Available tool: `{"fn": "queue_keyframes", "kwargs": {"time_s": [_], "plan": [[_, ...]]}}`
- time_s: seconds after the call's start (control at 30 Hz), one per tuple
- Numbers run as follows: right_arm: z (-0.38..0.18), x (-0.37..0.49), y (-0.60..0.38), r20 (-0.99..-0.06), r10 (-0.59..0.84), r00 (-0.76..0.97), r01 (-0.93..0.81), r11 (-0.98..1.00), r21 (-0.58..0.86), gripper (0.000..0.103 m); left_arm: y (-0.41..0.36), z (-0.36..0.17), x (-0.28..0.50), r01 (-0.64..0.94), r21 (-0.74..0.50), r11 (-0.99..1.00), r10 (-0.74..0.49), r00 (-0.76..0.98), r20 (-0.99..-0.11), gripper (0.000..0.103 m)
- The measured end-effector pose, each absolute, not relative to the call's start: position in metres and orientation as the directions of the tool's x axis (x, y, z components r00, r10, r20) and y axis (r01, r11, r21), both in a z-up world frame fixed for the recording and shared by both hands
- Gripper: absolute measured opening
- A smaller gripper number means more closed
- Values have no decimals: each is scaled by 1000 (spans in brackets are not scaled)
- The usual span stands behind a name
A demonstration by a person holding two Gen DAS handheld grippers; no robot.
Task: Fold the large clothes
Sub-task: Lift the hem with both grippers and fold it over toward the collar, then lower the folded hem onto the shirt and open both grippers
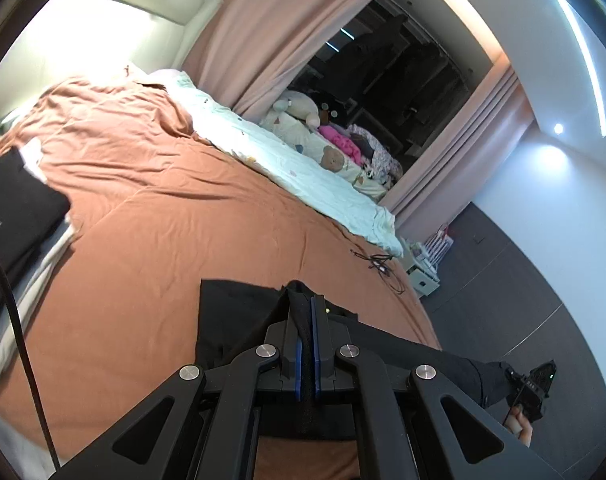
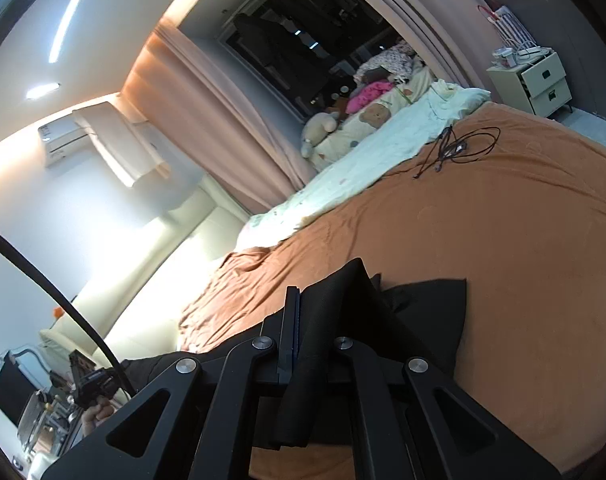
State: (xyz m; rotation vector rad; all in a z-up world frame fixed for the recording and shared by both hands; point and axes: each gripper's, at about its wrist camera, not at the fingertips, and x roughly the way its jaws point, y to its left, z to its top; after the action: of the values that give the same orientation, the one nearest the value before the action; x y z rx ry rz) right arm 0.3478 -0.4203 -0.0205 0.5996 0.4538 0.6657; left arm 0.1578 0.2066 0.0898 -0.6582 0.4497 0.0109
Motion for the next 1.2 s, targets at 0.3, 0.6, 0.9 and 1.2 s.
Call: {"fn": "queue_keyframes", "kwargs": {"time_s": [0.3, 0.6, 0.9, 1.2], "plan": [[-18, 424, -381, -297, 652, 698, -359, 676, 643, 0, 225, 69, 262, -201, -526, 827, -107, 861, -497, 3], [-33, 485, -340, -415, 615, 671, -270, 723, 636, 0, 247, 9, 341, -293, -491, 821, -83, 788, -610, 3], [-72, 529, -308, -532, 578, 619, -166, 758, 631, 0, 253, -66, 396, -375, -403, 835, -51, 676, -735, 4], [-42, 552, -278, -576, 528, 624, -187, 817, 545, 25, 269, -87, 418, -418, -438, 796, -72, 653, -754, 8]]}}
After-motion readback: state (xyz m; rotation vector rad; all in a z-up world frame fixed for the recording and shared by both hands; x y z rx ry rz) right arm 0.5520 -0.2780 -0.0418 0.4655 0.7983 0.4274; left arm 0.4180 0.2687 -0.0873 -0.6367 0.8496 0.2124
